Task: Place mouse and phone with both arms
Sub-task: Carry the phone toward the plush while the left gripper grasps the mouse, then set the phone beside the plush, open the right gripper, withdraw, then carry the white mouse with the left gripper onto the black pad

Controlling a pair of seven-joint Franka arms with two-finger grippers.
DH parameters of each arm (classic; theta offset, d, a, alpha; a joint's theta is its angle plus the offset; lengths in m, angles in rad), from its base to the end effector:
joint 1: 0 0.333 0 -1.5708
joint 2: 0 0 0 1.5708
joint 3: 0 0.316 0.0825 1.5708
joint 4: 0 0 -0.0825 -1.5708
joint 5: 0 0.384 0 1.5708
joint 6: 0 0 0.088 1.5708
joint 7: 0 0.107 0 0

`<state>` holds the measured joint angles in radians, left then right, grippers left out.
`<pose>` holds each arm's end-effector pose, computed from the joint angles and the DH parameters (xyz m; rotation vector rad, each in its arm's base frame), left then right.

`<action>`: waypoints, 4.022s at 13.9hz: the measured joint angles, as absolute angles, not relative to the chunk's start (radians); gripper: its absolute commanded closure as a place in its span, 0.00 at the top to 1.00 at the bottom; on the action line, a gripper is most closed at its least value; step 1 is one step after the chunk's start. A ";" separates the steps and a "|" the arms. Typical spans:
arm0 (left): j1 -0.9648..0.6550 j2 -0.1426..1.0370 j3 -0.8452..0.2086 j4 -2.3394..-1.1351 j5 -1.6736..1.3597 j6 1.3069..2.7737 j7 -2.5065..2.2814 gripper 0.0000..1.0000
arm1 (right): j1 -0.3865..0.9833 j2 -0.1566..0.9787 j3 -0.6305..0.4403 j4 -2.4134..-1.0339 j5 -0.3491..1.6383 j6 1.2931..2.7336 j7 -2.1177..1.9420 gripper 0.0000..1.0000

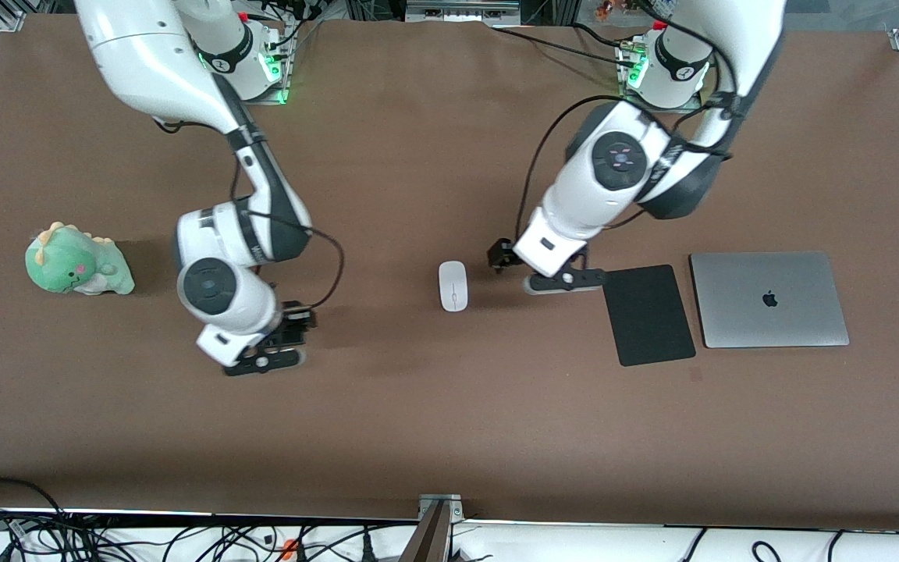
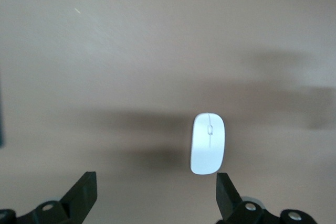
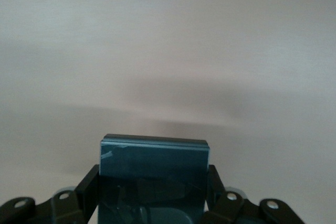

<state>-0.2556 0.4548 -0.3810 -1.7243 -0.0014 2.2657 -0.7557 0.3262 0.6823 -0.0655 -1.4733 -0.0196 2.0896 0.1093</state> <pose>0.5557 -0.3778 0.3490 2.9309 0.2423 -0.0207 0.6841 0.1896 0.2713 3.0594 0.2683 -0.0812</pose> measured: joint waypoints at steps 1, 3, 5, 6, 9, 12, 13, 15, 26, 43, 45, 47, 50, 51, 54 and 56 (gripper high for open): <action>-0.291 0.481 -0.382 -1.724 0.035 2.283 -0.809 1.00 | 0.284 0.673 -0.067 -1.488 -0.015 2.092 0.068 0.39; -0.366 0.537 -0.382 -1.718 0.130 2.315 -0.926 1.00 | 0.196 0.649 -0.068 -1.535 0.010 2.120 0.002 0.38; -0.436 0.594 -0.373 -1.684 0.205 2.327 -0.996 1.00 | 0.132 0.614 -0.068 -1.621 0.023 2.210 -0.024 0.38; -0.471 0.623 -0.359 -1.660 0.223 2.328 -1.008 1.00 | 0.111 0.593 -0.068 -1.681 0.024 2.273 -0.030 0.38; -0.549 0.708 -0.305 -1.580 0.240 2.329 -1.011 1.00 | 0.087 0.527 -0.067 -1.885 0.025 2.481 -0.039 0.38; -0.595 0.797 -0.258 -1.506 0.305 2.359 -1.010 1.00 | 0.063 0.497 -0.068 -2.000 0.025 2.582 -0.067 0.38; -0.603 0.820 -0.240 -1.493 0.321 2.385 -1.010 1.00 | 0.048 0.495 -0.068 -2.027 0.025 2.620 -0.086 0.38; -0.605 0.849 -0.212 -1.482 0.330 2.420 -0.992 1.00 | 0.016 0.495 -0.068 -2.079 0.025 2.696 -0.110 0.38; -0.617 0.881 -0.199 -1.477 0.331 2.451 -0.978 1.00 | -0.013 0.505 -0.068 -2.139 0.025 2.769 -0.131 1.00; -0.571 0.847 -0.189 -1.494 0.331 2.449 -0.978 0.48 | -0.014 0.249 -0.055 -1.606 0.042 1.784 -0.138 1.00; -0.498 0.785 -0.186 -1.547 0.331 2.442 -0.959 0.48 | -0.014 0.190 -0.056 -1.569 0.042 1.735 -0.138 1.00; -0.406 0.713 -0.185 -1.630 0.331 2.434 -0.867 0.48 | -0.015 0.126 -0.056 -1.564 0.042 1.712 -0.138 1.00; -0.274 0.629 -0.182 -1.761 0.331 2.433 -0.719 0.49 | -0.015 0.055 -0.057 -1.564 0.042 1.699 -0.138 1.00; -0.232 0.607 -0.182 -1.800 0.331 2.434 -0.680 0.51 | -0.015 0.044 -0.057 -1.564 0.042 1.699 -0.138 1.00; -0.106 0.559 -0.182 -1.885 0.331 2.435 -0.537 0.51 | -0.016 0.039 -0.058 -1.566 0.029 1.700 -0.138 1.00; -0.036 0.542 -0.182 -1.930 0.328 2.437 -0.453 0.53 | -0.017 0.040 -0.059 -1.566 0.013 1.701 -0.138 1.00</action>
<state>-0.0355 0.5424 -0.1819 -1.9299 0.3282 2.4367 -0.4533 -0.0168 0.0402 -0.0588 -1.5662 0.0130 1.7014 -0.1378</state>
